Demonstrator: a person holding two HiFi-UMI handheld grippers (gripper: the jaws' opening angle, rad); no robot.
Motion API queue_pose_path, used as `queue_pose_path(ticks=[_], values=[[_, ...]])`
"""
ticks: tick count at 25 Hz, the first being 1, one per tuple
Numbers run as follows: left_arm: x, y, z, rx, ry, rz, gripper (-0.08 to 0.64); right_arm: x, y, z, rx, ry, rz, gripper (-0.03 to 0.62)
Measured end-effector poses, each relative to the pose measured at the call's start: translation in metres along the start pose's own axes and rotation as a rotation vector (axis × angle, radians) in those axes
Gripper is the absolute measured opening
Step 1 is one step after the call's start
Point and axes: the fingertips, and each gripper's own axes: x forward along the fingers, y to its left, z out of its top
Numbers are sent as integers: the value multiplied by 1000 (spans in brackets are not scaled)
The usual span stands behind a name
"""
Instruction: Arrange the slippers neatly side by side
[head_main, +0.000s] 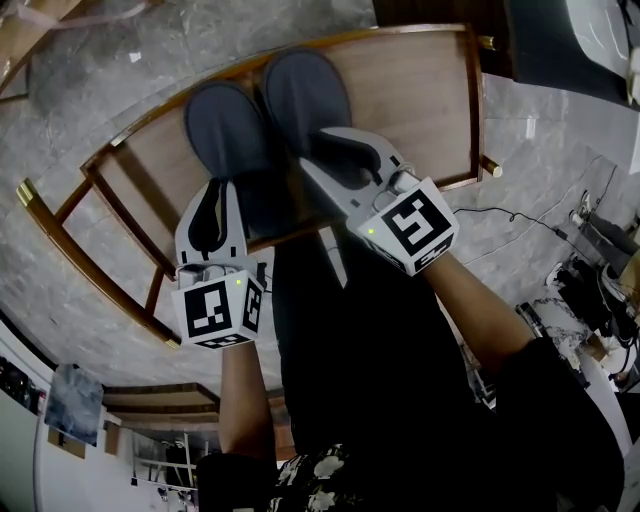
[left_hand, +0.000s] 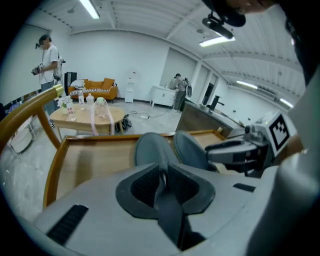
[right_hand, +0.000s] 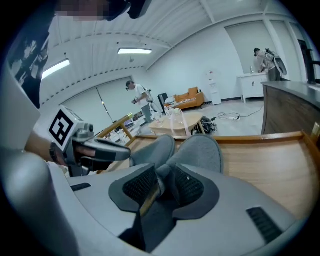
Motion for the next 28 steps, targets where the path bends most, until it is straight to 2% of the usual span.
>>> queue_pose_path(ticks=[3, 5, 9, 12, 15, 20, 25, 28], values=[[-3, -4, -31, 4, 78, -6, 47, -18, -2, 4, -17, -12, -38, 94], [-1, -11, -49, 24, 130, -23, 34, -29, -6, -7, -35, 26, -71, 14], [7, -25, -76, 78, 221, -71, 17, -34, -11, -69, -69, 262, -99, 0], [15, -31, -83, 130, 249, -101, 11, -29, -10, -89, -78, 345, -106, 0], [17, -32, -83, 169, 266, -129, 9, -22, -2, -87, -76, 351, -91, -2], [16, -37, -85, 175, 286, -162, 8, -18, 3, -87, -49, 348, -82, -2], [17, -35, -82, 180, 290, -145, 7, -17, 2, -83, -65, 322, -73, -1], [12, -31, -71, 161, 260, -100, 7, -21, 6, -69, -86, 271, -53, 0]])
